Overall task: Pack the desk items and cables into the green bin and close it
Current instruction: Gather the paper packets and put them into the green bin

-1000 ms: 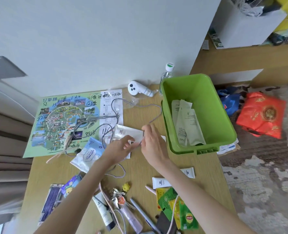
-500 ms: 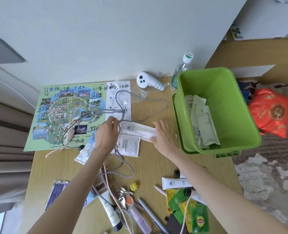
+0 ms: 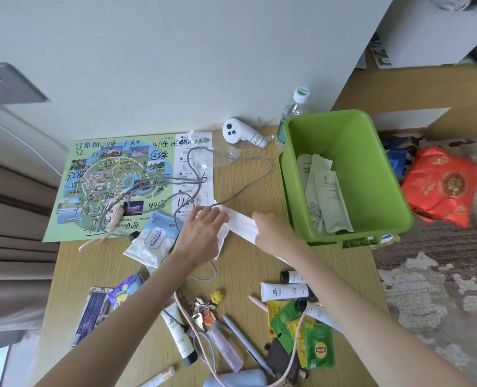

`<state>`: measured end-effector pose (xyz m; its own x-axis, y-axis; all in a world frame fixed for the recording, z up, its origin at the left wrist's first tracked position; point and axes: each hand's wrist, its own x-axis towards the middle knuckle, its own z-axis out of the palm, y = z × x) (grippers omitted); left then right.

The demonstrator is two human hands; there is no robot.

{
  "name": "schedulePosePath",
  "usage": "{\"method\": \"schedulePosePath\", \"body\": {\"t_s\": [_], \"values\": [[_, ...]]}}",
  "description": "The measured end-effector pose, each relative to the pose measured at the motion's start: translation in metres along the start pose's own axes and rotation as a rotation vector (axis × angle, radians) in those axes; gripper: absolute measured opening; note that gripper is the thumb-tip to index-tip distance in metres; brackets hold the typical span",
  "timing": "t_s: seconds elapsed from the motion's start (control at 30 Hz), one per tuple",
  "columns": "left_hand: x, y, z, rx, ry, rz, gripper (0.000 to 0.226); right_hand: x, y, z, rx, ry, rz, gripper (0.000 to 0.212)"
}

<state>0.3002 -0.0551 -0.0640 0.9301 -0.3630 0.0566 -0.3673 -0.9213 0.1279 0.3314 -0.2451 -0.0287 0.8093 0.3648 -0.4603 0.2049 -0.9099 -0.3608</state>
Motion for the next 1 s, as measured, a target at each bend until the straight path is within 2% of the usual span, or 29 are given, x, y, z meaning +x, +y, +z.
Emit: {"method": "schedulePosePath", "body": {"t_s": [0.13,0.3,0.47,0.63,0.8,0.9,1.0], "values": [[-0.014,-0.005,0.012,0.069,-0.339,-0.135,0.067,-0.026,0.013,-0.008,-0.041,-0.011,0.048,0.018],[-0.013,-0.006,0.015,0.023,-0.420,-0.187,0.083,-0.059,0.027,-0.004,-0.045,-0.058,0.089,0.017],[0.000,-0.003,0.010,0.159,-0.391,-0.141,0.075,-0.085,0.032,-0.004,0.048,0.006,0.093,0.012],[0.006,0.002,0.002,0.071,-0.269,-0.126,0.041,-0.110,0.025,-0.020,0.066,0.097,0.024,0.006],[0.014,0.008,-0.027,-0.228,-0.152,-0.231,0.033,-0.125,0.015,-0.051,0.145,0.233,-0.034,0.015],[0.026,0.017,-0.060,-0.581,-0.039,-0.342,0.020,-0.119,0.018,-0.074,0.275,0.308,-0.055,0.011],[0.049,0.031,-0.098,-0.871,0.096,-0.450,0.032,-0.104,0.029,-0.100,0.393,0.412,-0.003,0.012]]}}
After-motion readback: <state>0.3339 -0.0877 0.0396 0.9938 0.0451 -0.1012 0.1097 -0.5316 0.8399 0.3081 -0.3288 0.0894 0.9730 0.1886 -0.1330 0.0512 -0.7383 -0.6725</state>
